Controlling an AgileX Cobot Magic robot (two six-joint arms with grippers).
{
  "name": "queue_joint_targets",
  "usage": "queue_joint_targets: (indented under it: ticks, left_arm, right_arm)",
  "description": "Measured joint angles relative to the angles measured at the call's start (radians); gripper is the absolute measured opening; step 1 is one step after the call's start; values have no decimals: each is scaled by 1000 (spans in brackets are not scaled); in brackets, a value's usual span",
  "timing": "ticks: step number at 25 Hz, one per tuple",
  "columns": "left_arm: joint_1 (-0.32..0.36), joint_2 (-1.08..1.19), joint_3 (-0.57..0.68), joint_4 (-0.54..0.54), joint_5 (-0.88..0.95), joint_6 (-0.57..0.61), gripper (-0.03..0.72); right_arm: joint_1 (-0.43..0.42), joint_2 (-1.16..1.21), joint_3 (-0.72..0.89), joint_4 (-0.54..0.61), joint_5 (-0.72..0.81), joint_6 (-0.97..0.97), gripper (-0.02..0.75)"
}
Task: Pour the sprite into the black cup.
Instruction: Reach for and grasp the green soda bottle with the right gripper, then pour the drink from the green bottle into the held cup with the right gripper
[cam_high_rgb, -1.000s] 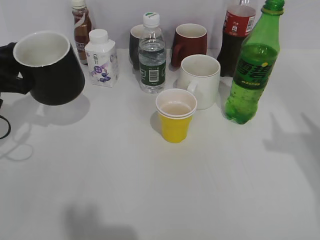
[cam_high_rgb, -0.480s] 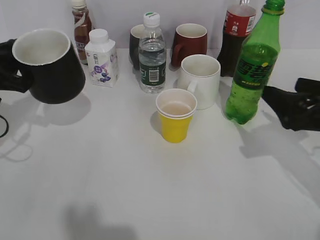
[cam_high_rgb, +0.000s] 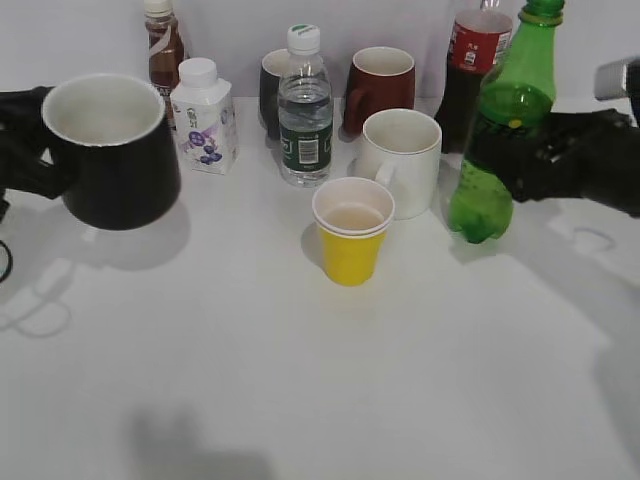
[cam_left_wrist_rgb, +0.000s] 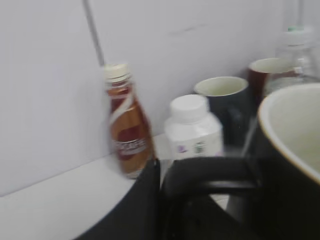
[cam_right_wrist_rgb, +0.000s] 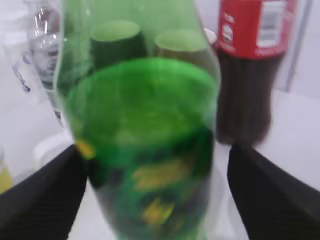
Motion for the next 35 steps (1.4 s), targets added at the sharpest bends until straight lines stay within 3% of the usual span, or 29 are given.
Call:
queue_joint_targets:
  ticks: [3,7,14,24,29,35]
  left_arm:
    - [-56,-6,0,-4,17,0,40]
    - [-135,-6,0,-12,61,0,40]
    - [-215,-43,-26,-10,196,-52,40]
    - [-380,-111,-186,-11,555,-70,40]
    - [-454,-111,-239,-11,642,-71,40]
    - [-464,-113,-244,-24,659,-71,40]
  right_arm:
    - [0,47,-76,-75,0,87,638]
    - [0,63,-119,-116,10,130,430]
    - [30,-11,-131,-235,100,134,418]
    - [442,-273,-267,-238,784,-104,418]
    - [569,-274,-326,-233,985,-250,418]
    - [665,-274,-350,-328,1109,-339,418]
